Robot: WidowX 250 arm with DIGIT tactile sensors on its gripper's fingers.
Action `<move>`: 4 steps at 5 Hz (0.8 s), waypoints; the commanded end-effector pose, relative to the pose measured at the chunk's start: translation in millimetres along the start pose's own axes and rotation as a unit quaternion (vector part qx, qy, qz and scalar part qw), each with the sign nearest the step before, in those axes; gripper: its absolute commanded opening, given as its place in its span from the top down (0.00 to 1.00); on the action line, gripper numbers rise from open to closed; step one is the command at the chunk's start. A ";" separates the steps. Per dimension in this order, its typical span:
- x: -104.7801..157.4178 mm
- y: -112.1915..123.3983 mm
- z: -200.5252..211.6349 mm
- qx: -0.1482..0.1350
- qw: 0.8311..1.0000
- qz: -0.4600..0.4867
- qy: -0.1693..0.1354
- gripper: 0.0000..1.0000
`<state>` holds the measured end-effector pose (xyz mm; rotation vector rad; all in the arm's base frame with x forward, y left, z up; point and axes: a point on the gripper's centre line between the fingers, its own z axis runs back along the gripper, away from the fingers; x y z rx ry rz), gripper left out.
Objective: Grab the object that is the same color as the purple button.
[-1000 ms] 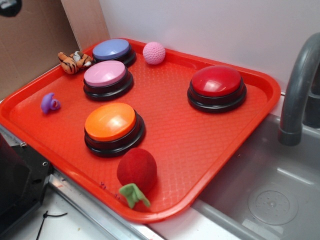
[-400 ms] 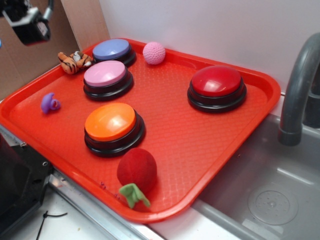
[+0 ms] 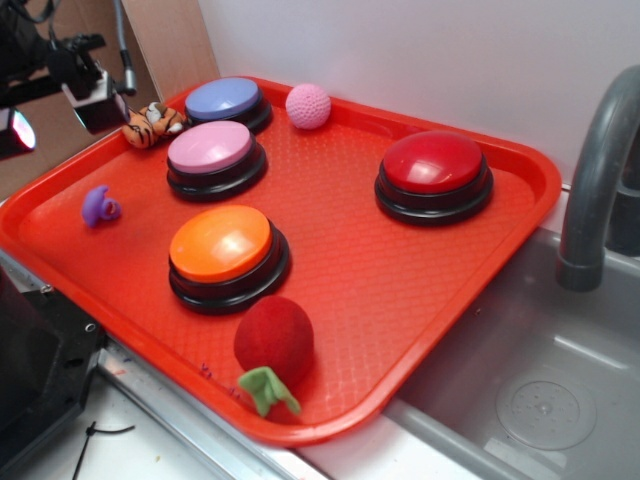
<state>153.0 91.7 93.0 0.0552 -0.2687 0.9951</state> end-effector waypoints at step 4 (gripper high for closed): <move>-2.1 17.1 -66.5 0.016 0.999 0.026 0.019 1.00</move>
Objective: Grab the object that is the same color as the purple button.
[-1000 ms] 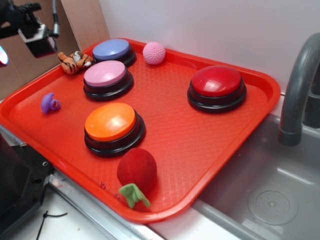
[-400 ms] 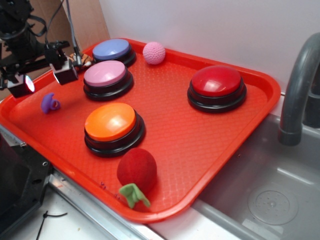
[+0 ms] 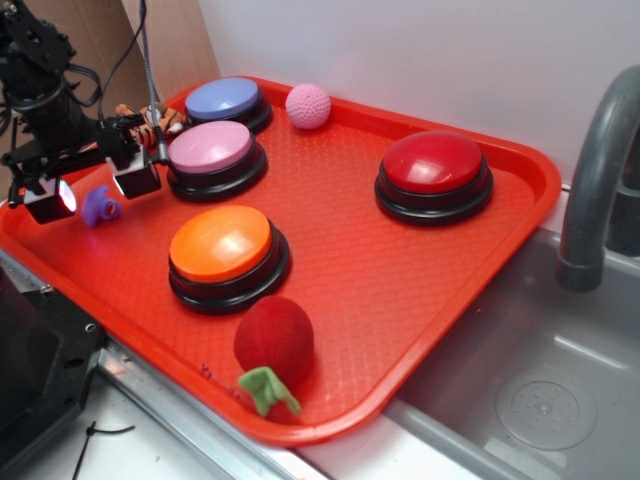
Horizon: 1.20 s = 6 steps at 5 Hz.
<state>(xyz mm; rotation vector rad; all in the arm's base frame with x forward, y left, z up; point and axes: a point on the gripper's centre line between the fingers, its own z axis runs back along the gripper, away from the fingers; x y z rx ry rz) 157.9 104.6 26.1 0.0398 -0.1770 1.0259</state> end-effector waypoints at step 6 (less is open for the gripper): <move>-14.6 -49.6 114.8 0.005 0.982 -0.185 0.025 1.00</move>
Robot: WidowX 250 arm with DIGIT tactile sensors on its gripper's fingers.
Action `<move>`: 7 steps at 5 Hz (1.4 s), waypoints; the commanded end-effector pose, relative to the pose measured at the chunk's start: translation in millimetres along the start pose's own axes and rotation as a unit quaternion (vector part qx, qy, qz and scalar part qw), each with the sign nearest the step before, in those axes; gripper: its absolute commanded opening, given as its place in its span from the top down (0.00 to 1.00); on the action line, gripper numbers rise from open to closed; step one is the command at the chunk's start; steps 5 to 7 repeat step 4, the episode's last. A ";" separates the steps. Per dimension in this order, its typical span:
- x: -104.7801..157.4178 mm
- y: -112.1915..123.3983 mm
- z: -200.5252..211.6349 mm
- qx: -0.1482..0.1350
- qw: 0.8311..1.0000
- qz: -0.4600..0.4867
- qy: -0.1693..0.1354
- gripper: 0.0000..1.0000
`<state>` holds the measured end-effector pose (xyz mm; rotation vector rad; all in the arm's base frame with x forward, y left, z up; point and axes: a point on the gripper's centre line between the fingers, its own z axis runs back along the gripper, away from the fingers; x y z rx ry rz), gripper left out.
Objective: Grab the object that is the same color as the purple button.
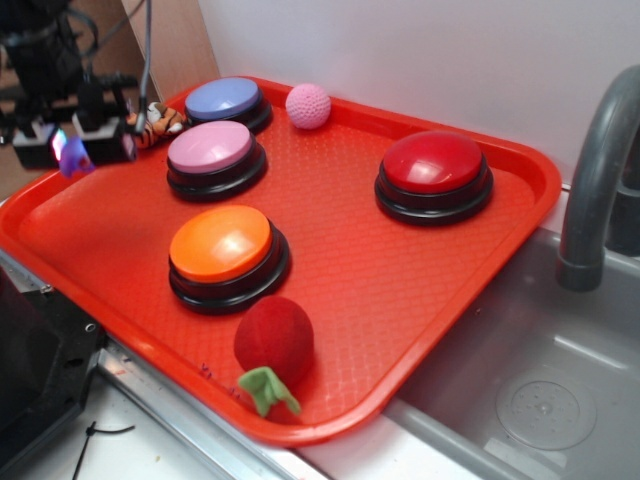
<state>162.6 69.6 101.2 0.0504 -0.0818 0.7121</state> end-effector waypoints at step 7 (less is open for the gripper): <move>13.2 -85.3 78.4 -0.035 0.999 -0.018 -0.020 1.00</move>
